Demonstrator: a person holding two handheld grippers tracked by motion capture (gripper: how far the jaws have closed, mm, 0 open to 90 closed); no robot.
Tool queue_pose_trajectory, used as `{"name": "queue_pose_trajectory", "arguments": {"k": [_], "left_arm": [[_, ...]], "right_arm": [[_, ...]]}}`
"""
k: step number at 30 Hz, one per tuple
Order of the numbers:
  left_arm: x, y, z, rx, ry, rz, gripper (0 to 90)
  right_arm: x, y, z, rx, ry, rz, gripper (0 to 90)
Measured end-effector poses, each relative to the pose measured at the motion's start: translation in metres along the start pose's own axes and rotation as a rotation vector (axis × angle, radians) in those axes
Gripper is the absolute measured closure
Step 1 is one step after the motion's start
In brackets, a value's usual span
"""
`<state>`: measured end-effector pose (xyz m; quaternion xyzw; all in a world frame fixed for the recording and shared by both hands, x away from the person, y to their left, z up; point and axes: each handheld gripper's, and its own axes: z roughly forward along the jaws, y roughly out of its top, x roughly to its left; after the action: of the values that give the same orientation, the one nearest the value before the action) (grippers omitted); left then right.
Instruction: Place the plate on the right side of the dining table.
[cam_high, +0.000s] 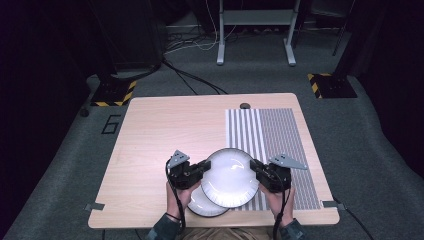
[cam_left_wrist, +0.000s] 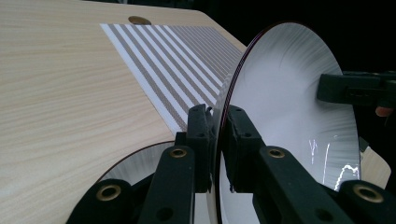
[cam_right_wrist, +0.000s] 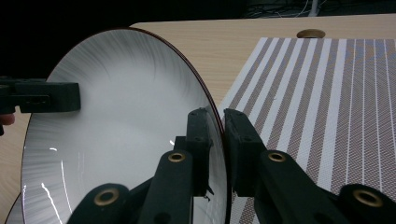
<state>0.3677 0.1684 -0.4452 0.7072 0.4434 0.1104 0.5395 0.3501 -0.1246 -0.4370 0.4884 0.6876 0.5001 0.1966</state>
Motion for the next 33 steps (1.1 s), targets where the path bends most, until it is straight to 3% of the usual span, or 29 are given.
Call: {"name": "queue_pose_trajectory", "arguments": {"k": [33], "left_arm": [[-0.015,0.019,0.027,0.035,-0.039,0.047,81.0]], "right_arm": [[-0.021,0.008,-0.016,-0.017,-0.058,-0.01,80.5]]}}
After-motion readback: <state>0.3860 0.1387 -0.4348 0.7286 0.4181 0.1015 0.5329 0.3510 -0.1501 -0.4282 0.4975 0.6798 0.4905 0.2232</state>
